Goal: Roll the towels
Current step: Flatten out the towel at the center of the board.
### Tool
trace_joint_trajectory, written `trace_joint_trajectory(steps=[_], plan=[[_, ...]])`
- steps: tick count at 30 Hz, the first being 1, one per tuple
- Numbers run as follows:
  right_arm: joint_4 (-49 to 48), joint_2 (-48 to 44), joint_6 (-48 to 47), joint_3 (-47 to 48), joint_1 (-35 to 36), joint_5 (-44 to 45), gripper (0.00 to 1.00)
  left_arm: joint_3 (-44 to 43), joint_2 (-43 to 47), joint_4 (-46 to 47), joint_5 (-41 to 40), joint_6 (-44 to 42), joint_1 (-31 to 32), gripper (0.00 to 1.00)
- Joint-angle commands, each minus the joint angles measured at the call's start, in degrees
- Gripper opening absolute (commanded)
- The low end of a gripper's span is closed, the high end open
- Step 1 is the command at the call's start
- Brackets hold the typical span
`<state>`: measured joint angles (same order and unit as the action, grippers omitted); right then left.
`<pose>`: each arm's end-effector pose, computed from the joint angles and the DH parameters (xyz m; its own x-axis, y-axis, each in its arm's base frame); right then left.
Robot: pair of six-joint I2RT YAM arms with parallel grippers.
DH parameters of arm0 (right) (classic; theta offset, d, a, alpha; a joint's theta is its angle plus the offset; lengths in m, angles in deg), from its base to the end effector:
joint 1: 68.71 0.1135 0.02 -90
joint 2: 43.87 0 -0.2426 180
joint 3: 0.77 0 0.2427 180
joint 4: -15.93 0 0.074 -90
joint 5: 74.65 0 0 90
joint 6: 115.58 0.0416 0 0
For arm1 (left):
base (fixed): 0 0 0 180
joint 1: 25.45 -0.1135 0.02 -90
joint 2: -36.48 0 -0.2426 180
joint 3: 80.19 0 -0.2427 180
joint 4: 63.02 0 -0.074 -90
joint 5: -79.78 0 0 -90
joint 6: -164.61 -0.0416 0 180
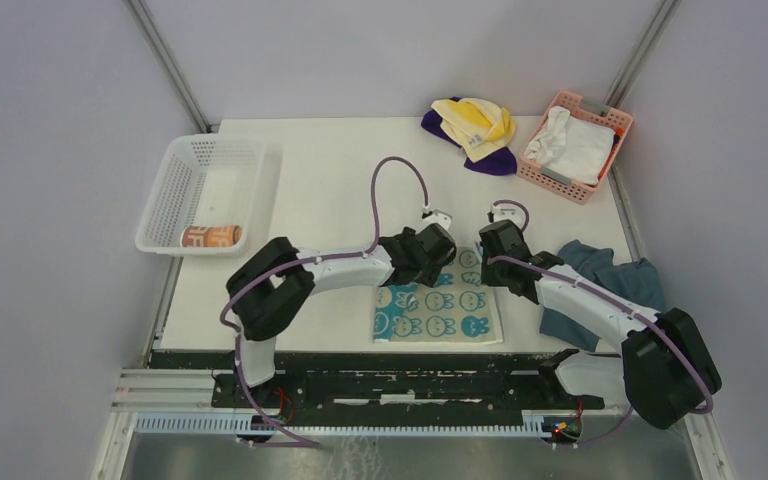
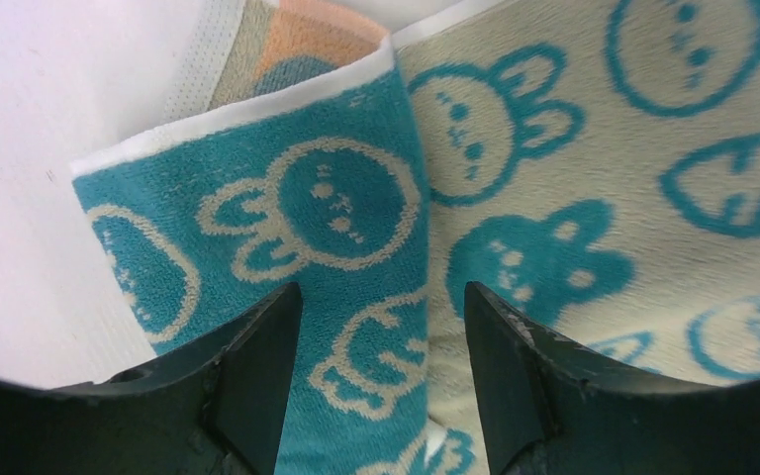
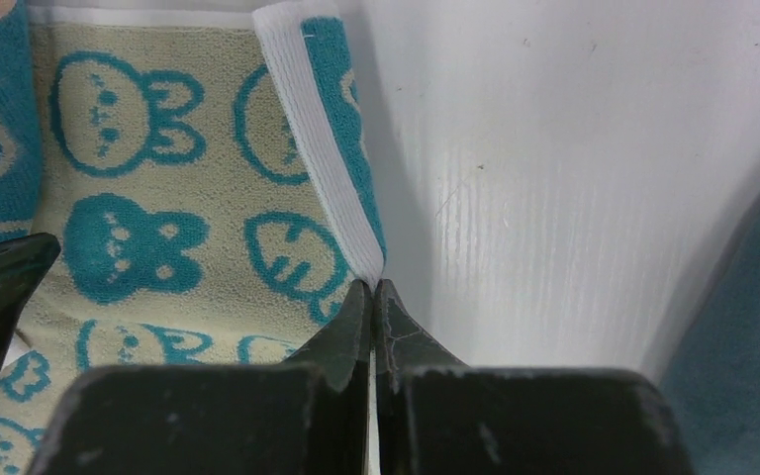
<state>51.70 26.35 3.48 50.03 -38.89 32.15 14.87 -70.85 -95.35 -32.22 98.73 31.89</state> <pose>0.2071 0.1048 0.1676 -0.7844 0.0864 -0.6143 0.0550 0.9960 0.0698 0.2191 -0.3129 0.1607 -0.6733 0.3484 -0.6521 0.4258 0.9038 0.0431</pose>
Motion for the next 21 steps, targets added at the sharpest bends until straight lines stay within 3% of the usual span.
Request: trace_joint_trajectory(steps=[1, 4, 8, 11, 17, 21], plan=[[-1.6, -0.8, 0.5, -0.2, -0.9, 1.5, 0.0, -3.4, -3.1, -2.4, -6.6, -1.7, 0.0, 0.66], [-1.4, -1.0, 0.6, -0.4, -1.5, 2.1, 0.0, -2.9, -3.3, -2.3, -8.5, -2.1, 0.0, 0.57], [-0.4, 0.0, 0.6, 0.0, -2.6, 2.9, 0.0, -2.0, -1.0, -4.1, -13.8, -2.4, -1.3, 0.3], [0.6, 0.3, 1.3, 0.4, -4.3, 2.7, 0.0, 1.4, 5.3, -4.1, -14.7, -1.4, -4.7, 0.24], [1.9, 0.8, 1.9, 1.5, -7.1, 2.0, 0.0, 11.4, 19.8, -5.3, -12.5, 2.0, -16.9, 0.32], [1.4, 1.1, 1.5, 2.5, -7.9, 1.2, 0.02, 14.8, 24.6, -8.0, -11.6, 5.7, -23.4, 0.53]])
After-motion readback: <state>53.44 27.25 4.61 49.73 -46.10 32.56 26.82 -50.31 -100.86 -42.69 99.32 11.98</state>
